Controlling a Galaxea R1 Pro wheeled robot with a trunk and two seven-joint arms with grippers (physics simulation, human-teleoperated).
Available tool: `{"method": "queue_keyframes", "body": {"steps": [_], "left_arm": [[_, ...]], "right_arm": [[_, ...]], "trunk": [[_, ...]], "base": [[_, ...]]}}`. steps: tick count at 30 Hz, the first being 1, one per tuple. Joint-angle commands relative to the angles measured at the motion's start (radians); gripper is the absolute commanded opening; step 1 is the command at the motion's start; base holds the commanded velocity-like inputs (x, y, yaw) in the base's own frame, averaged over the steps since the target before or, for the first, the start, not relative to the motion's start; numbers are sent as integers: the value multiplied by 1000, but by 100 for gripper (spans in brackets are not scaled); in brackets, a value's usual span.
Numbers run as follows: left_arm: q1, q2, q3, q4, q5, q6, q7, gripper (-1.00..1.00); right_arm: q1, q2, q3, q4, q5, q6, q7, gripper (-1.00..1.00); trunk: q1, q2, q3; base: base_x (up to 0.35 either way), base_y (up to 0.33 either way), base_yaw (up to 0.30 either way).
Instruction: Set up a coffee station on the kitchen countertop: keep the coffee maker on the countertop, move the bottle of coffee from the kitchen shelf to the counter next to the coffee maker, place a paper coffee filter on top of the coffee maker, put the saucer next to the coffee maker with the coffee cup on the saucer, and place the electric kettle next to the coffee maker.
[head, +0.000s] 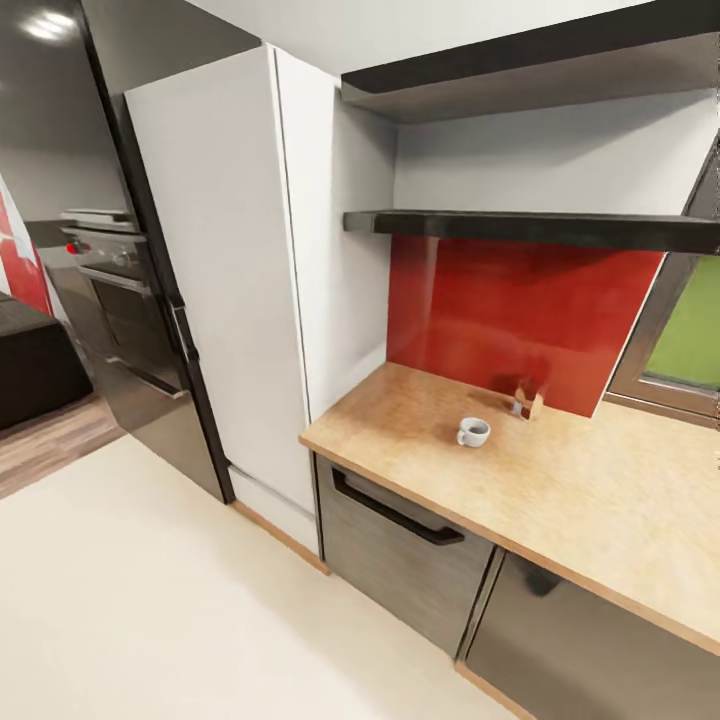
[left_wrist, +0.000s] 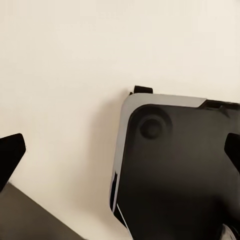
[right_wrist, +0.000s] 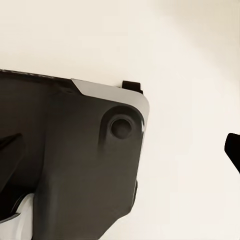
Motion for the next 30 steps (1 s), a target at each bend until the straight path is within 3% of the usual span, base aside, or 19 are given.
{"method": "queue_keyframes", "body": {"steps": [1,17,30], "left_arm": [[-1,0,2,1,6,-3,-1,100],[-1,0,2,1,6,-3,-1,100],[-1,-2,2,0,6,-3,-1,100]], "right_arm": [[-1,0,6,0,-4,0,3,100],[-1,0,7,0,-4,0,3,100],[-1,0,7,0,-4,0,3,100]], "trunk": [[1,-2,-1],[1,-2,9],[1,-2,13]], "base": [[245,259,-269],[203,282,-274],[110,296,-282]]}}
